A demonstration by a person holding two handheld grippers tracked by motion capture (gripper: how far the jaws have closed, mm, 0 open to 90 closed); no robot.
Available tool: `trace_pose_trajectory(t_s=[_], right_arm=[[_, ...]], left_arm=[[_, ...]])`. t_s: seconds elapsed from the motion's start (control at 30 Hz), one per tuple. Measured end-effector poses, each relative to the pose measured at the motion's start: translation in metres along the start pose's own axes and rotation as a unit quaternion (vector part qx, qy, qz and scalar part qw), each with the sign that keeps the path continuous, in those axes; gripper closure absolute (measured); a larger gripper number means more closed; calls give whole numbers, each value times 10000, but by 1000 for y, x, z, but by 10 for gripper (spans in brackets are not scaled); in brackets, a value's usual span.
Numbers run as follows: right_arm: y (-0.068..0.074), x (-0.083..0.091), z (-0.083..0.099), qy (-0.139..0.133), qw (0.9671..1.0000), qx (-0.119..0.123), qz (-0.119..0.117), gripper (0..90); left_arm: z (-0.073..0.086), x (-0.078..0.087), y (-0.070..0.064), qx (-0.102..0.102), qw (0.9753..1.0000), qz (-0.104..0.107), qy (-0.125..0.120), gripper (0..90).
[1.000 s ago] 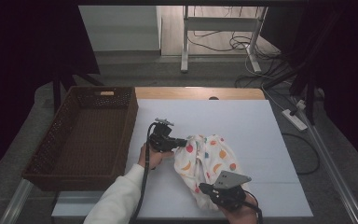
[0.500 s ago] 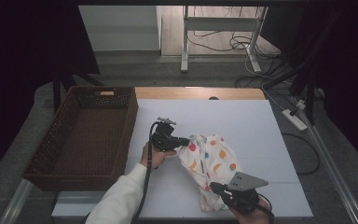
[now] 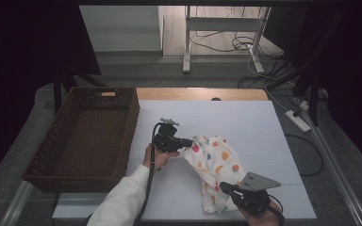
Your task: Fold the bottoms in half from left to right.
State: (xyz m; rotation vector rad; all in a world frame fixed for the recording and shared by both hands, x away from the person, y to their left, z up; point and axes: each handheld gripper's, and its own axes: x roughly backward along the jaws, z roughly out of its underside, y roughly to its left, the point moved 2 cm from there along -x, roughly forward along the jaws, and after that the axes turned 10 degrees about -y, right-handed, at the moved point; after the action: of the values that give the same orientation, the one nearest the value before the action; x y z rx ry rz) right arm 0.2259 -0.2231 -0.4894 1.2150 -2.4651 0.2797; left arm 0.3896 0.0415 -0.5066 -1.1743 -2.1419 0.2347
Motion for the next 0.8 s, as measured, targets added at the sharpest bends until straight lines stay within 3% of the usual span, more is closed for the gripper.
trace_pose_trajectory(t_s=[0.8], right_arm=[[-25,26,10,-38,9986,-293,429,866]], left_arm=[[-7,-16,-8,84,9999,21,-54,860]])
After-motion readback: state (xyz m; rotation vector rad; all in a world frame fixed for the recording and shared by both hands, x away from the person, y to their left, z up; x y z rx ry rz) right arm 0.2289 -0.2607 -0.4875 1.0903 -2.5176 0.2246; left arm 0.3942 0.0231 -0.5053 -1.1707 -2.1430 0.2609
